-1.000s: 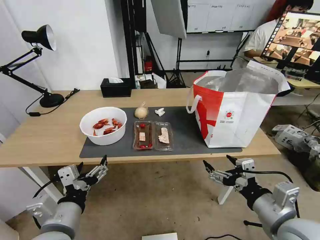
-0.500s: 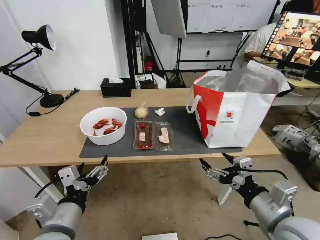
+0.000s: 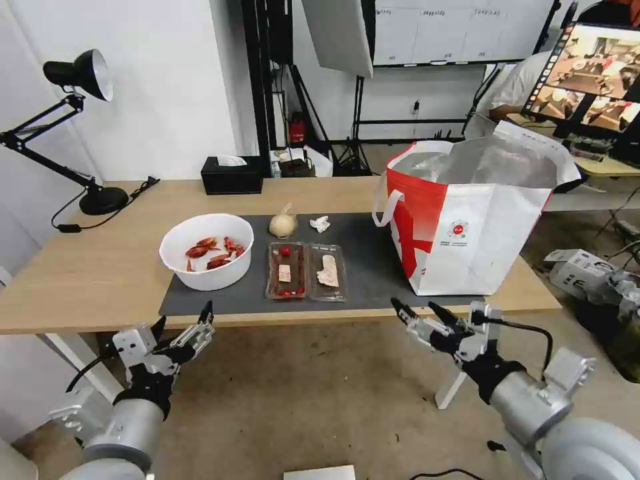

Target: Pick up the trash from the table and place it into the takeout bag.

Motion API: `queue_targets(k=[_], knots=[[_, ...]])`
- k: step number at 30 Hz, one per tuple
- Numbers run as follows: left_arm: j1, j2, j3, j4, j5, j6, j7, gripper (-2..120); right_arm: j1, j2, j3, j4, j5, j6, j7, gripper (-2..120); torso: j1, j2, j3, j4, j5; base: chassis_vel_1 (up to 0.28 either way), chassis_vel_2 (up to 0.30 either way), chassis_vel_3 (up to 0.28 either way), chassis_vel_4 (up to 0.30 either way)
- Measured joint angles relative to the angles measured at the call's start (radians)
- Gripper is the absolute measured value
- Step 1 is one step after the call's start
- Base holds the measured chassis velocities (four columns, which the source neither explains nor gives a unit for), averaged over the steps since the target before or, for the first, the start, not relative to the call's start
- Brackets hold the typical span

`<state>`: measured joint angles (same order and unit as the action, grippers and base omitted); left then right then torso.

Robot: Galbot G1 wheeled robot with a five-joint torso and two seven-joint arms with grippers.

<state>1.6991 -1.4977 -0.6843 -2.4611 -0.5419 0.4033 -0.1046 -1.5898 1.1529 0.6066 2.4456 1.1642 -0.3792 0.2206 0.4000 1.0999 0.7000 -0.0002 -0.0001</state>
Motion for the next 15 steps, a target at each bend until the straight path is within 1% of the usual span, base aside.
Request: queue_targets(k=[1,2,3,4,5,6,7,8,9,11,12,15], knots=[[-0.005,0.014,0.002,0.008,-0.003,0.000,-0.002,100,0.029,0.004,-0.029,-0.022,0.025,0.034,0.036,100,0.000,0.000,0.000,-0.0001,0.0000,0.000,0.000,0.000,0.000],[-0.005,0.019,-0.001,0.009,-0.007,0.000,-0.003,100,0.073,0.004,-0.073,-0.046,0.099,0.053,0.101,100,0.000,0.000,0.000,0.0001,0.0001,0.000,0.000,0.000,0.000],[-0.005,0.019,-0.001,0.009,-0.007,0.000,-0.003,100,0.073,0.004,-0.073,-0.046,0.099,0.053,0.101,100,0.000,0.000,0.000,0.0001,0.0001,0.000,0.000,0.000,0.000],[-0.007,0.020,-0.005,0.008,-0.008,0.000,-0.004,100,0.115,0.001,-0.116,-0.067,0.184,0.070,0.163,100,0.000,0.000,0.000,0.0001,-0.0001,0.000,0.000,0.000,0.000],[-0.007,0.016,-0.007,0.007,-0.007,0.000,-0.004,100,0.176,-0.003,-0.174,-0.095,0.311,0.096,0.216,100,0.000,0.000,0.000,0.0003,0.0000,0.000,0.000,0.000,0.000],[-0.007,0.016,-0.007,0.007,-0.007,0.000,-0.004,100,0.176,-0.003,-0.174,-0.095,0.311,0.096,0.216,100,0.000,0.000,0.000,0.0003,0.0000,0.000,0.000,0.000,0.000],[-0.005,0.013,-0.010,0.006,-0.006,0.000,-0.004,100,0.213,-0.004,-0.216,-0.118,0.370,0.116,0.228,100,0.000,0.000,0.000,0.0002,-0.0001,0.000,0.000,0.000,0.000],[-0.004,0.012,-0.014,0.005,-0.005,0.000,-0.005,100,0.240,-0.004,-0.253,-0.137,0.397,0.132,0.239,100,0.000,0.000,0.000,0.0002,-0.0001,0.000,0.000,0.000,0.000],[-0.004,0.012,-0.014,0.005,-0.005,0.000,-0.005,100,0.240,-0.004,-0.253,-0.137,0.397,0.132,0.239,100,0.000,0.000,0.000,0.0002,-0.0001,0.000,0.000,0.000,0.000],[0.000,0.015,-0.027,0.004,-0.004,0.001,-0.005,100,0.293,0.009,-0.325,-0.174,0.424,0.166,0.273,100,0.000,0.000,0.000,0.0002,-0.0001,0.000,0.000,0.000,0.000],[0.000,0.015,-0.027,0.004,-0.004,0.001,-0.005,100,0.293,0.009,-0.325,-0.174,0.424,0.166,0.273,100,0.000,0.000,0.000,0.0002,-0.0001,0.000,0.000,0.000,0.000],[0.007,0.020,-0.040,0.003,-0.004,0.001,-0.006,100,0.337,0.043,-0.387,-0.210,0.427,0.186,0.303,100,0.000,0.000,0.000,0.0002,-0.0001,0.000,0.000,0.000,0.000]])
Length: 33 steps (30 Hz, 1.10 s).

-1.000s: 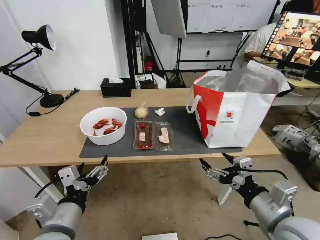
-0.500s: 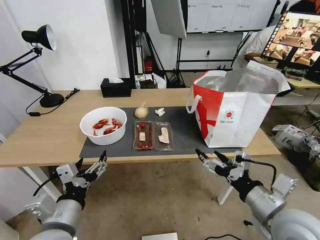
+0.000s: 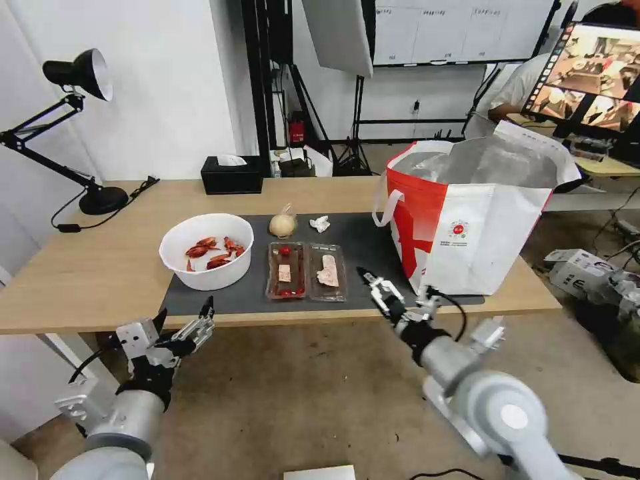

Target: Pick up the trash from the table and place it into the takeout bag.

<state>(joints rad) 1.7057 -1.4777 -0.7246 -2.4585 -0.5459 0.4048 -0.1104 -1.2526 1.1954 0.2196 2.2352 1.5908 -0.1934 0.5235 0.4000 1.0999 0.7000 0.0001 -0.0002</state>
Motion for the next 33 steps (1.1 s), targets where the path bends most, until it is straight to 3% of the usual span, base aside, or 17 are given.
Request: queue_targets(k=[10,20,33], knots=[[0.008,0.017,-0.020,0.011,-0.002,0.001,-0.001,100,0.127,0.095,-0.105,-0.110,-0.044,0.036,0.098,100,0.000,0.000,0.000,0.0000,0.0000,0.000,0.000,0.000,0.000],[0.036,0.037,-0.041,0.011,-0.007,0.000,-0.004,100,0.194,0.165,-0.180,-0.138,-0.084,0.046,0.237,100,0.000,0.000,0.000,0.0000,0.0000,0.000,0.000,0.000,0.000],[0.058,0.030,-0.047,0.005,-0.006,-0.001,-0.005,100,0.175,0.233,-0.188,-0.179,-0.094,0.052,0.259,100,0.000,0.000,0.000,0.0000,0.0001,0.000,0.000,0.000,0.000]])
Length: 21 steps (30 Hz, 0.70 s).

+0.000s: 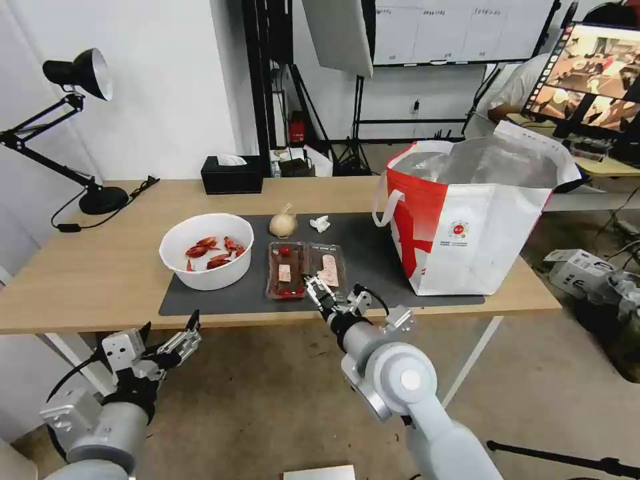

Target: Pick up the trash from the table and place it into the takeout bag.

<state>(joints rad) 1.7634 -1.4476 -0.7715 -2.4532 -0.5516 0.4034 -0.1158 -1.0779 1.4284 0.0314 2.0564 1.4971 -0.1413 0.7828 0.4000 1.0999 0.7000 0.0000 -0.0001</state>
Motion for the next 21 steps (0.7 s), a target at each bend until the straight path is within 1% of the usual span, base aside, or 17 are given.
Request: queue_targets(k=[21], knots=[[-0.010,0.012,-0.006,0.009,-0.013,-0.004,0.000,100,0.037,0.069,0.025,-0.082,0.003,0.008,0.003,100,0.000,0.000,0.000,0.0000,0.0000,0.000,0.000,0.000,0.000]])
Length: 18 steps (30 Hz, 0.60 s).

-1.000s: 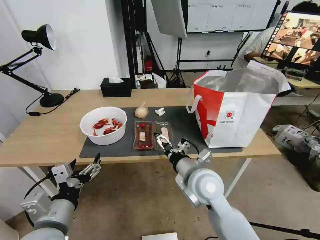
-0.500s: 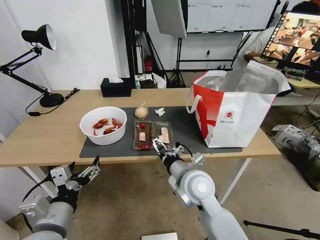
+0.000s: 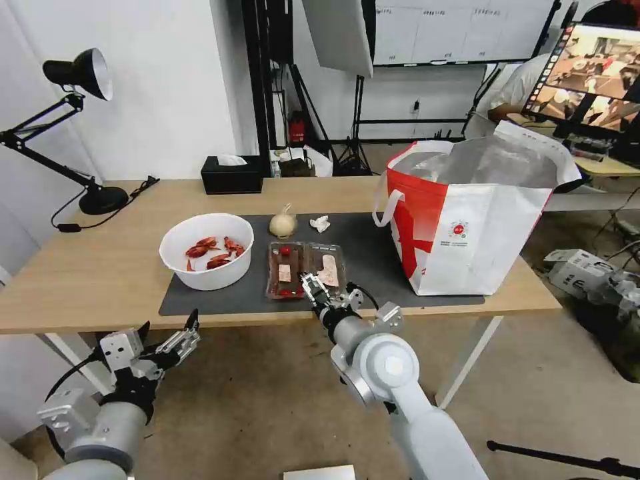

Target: Pick up the trash from the table and place it into the takeout bag.

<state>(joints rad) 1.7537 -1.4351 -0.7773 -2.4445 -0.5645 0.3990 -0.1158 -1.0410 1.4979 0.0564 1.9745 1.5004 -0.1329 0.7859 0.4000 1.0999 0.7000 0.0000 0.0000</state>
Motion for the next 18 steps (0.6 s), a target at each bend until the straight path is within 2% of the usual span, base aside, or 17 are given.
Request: queue_targets(k=[18], knots=[[-0.007,0.005,0.001,0.015,-0.006,-0.002,-0.001,100,0.009,0.018,0.015,-0.033,0.003,0.013,-0.005,100,0.000,0.000,0.000,0.0000,0.0001,0.000,0.000,0.000,0.000]])
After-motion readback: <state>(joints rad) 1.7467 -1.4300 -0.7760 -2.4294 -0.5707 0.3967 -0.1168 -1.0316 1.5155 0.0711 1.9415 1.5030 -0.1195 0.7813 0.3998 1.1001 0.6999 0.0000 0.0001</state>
